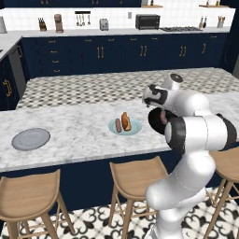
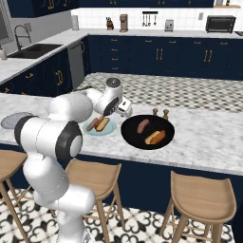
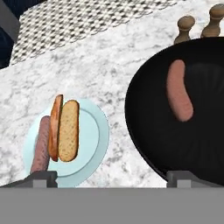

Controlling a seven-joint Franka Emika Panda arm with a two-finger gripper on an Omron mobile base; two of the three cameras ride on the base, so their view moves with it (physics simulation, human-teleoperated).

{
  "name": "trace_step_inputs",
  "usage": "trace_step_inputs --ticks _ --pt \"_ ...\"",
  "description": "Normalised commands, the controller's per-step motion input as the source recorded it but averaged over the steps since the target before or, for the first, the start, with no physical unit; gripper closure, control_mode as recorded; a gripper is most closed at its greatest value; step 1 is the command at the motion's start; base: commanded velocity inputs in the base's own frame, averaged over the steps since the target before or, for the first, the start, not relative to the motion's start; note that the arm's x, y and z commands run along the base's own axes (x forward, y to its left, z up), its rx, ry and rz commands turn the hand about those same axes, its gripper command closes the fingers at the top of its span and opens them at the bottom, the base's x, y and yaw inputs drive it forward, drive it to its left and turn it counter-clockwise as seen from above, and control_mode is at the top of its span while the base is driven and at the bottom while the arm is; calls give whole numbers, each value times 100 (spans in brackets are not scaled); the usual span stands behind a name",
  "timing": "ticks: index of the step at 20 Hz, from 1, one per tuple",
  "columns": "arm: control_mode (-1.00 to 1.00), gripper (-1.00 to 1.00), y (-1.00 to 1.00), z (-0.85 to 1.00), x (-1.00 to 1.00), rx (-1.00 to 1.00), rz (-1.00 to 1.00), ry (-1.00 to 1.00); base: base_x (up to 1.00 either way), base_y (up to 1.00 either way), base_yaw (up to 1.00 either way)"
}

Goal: Place one bun and one sausage from the bowl on each plate.

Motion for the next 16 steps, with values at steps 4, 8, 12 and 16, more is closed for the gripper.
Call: trace_step_inputs --ticks 4,8,12,16 --pt "-100 -100 -100 -21 -5 29 -21 24 0 0 0" --pt "-100 -100 -84 -29 12 15 -2 12 0 0 0" --pt "-100 -100 -27 -36 32 -1 0 5 0 0 0" --pt "-100 -100 -13 -42 33 0 6 -3 0 0 0"
